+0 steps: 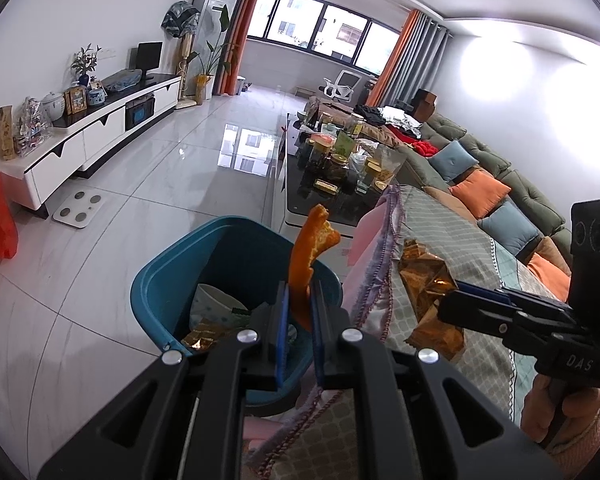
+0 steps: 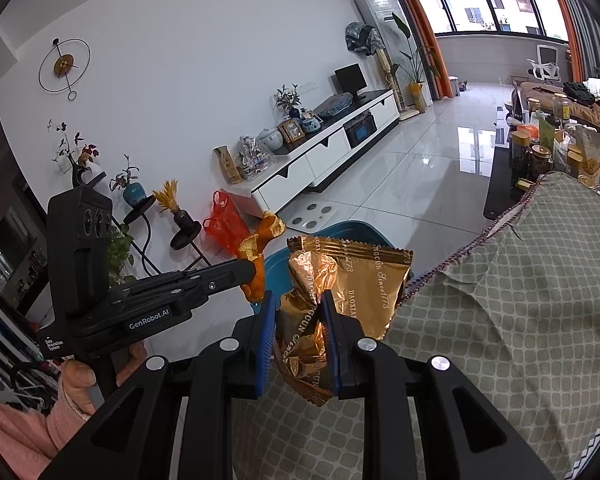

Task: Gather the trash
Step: 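Carry the foil wrapper and orange peel in both tools over the teal bin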

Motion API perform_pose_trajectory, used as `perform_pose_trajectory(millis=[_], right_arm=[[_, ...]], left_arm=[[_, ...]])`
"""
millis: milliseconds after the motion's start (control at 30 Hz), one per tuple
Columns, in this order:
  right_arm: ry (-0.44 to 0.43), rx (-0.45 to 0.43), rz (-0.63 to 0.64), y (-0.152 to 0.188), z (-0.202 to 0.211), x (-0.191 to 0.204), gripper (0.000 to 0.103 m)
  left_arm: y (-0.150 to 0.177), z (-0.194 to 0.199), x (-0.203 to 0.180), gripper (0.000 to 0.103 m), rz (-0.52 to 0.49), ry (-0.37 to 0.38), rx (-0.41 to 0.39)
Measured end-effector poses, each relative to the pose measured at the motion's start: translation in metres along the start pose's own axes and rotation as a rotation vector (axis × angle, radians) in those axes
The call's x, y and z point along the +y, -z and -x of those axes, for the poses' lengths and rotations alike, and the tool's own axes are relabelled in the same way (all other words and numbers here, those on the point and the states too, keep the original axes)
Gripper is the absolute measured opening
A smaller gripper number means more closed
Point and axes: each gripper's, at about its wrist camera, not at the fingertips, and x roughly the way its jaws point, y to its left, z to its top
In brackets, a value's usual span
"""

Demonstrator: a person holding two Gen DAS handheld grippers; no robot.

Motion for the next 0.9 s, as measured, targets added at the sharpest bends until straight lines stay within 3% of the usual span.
perform_pose_trajectory(millis=[900], right_arm=[[-0.004,0.021,0.003,0.000,-0.014,-0.001,0.023]], left_arm=[[0.005,-0.016,0.015,0.011,0.023,-0.021,0.028]])
